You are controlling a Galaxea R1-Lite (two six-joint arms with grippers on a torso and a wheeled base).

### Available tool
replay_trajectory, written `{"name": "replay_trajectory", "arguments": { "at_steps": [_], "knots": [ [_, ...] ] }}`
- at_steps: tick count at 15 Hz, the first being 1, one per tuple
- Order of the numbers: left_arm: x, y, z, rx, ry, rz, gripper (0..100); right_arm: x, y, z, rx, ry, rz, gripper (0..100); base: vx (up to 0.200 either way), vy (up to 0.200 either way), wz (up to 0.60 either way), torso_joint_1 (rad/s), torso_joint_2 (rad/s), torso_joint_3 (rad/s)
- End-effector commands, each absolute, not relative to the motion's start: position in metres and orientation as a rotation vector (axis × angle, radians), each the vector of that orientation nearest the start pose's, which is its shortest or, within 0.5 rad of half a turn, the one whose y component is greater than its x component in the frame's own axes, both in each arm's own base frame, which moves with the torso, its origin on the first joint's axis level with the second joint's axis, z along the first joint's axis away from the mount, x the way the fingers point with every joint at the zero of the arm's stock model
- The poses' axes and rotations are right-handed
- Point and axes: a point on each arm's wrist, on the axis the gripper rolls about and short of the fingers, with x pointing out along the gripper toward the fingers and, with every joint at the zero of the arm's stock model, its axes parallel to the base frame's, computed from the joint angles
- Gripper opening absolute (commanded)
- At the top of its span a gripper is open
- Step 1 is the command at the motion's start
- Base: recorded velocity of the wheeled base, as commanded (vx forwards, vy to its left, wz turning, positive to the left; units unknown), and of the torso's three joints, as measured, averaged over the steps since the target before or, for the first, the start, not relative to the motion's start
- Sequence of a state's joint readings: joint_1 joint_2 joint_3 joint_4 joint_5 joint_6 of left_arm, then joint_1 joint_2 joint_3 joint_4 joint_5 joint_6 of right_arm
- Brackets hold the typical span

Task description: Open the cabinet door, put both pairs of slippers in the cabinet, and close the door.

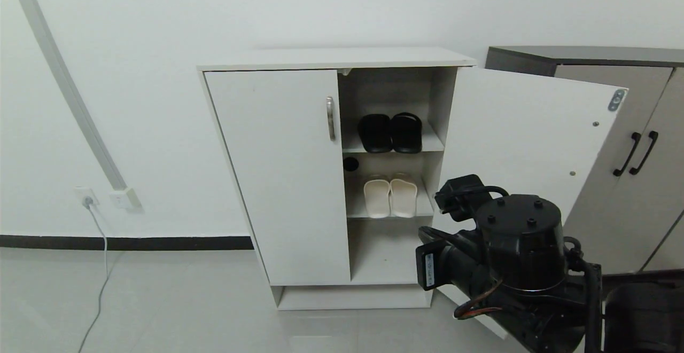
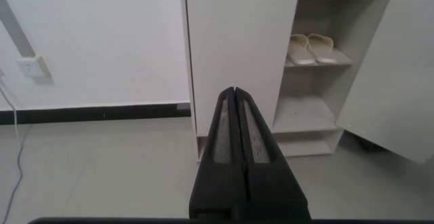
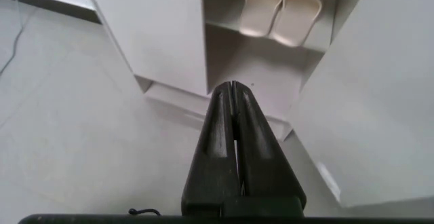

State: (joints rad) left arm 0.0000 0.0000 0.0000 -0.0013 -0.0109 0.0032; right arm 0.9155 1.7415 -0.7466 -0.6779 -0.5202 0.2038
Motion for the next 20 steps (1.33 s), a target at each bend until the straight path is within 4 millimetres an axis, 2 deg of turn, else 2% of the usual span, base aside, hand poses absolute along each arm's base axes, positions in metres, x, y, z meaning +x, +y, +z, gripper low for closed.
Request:
{"name": "replay_trajectory", "arguments": {
  "at_steps": [1, 9, 20],
  "knots": [
    [-0.023, 0.000, 0.076, 0.003, -0.002, -0.011, 0, 0.195, 0.233, 0.154, -0.021, 0.293, 0.357, 0, 0.000, 0.000, 0.00, 0.000, 0.00, 0.000],
    [-0.023, 0.000, 0.076, 0.002, -0.002, -0.011, 0, 0.193, 0.229, 0.139, -0.062, 0.338, 0.390, 0, 0.000, 0.000, 0.00, 0.000, 0.00, 0.000],
    [-0.023, 0.000, 0.076, 0.002, -0.002, -0.009, 0, 0.194, 0.230, 0.136, -0.070, 0.344, 0.386, 0, 0.000, 0.000, 0.00, 0.000, 0.00, 0.000]
  ]
}}
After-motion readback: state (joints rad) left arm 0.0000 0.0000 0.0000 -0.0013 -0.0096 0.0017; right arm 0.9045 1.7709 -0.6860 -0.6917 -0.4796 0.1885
